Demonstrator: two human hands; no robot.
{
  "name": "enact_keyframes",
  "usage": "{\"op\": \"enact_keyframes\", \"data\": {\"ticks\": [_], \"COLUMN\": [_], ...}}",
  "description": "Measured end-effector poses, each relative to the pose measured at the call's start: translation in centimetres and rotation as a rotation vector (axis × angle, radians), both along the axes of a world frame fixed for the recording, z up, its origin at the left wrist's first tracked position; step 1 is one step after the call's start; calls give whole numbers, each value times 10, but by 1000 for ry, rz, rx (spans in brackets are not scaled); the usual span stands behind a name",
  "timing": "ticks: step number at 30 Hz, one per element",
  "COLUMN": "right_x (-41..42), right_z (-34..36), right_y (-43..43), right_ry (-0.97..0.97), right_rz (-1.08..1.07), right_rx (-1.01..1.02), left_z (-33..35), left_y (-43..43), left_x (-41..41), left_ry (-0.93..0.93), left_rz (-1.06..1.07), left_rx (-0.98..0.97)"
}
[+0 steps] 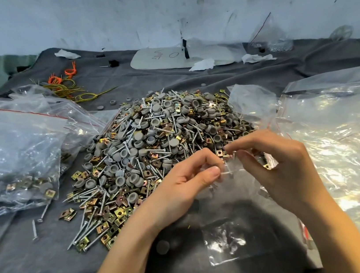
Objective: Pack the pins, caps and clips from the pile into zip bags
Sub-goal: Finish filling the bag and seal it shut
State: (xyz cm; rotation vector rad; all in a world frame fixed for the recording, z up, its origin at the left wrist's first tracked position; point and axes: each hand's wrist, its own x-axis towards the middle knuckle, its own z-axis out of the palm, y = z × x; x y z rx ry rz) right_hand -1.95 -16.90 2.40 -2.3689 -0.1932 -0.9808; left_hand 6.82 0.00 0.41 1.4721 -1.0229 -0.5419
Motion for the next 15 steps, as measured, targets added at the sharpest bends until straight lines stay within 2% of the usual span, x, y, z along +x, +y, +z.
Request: {"op": "enact_keyframes", "data": {"ticks": [3,5,7,9,12,15], "right_x": [0,0,2,5,12,20], "right_z": [1,1,-2,-7,-17,-26], "right_y": [3,3,-1,-8,-11,-3], "right_ry": [-2,-17,-59,-23,257,546], "right_rz": [45,60,-18,-151,-269,-290], "right_rx": [119,279,443,517,424,294], "left_z": [1,2,4,4,4,4], "left_y": [0,1,2,2,0,2], "left_x": [-1,-1,-2,-2,-4,-2], "left_ry": [87,136,115,31,-112,-108], "left_rz": [-9,22,88,183,325,414], "left_rx": [-74,-120,-150,-173,-234,-317]}}
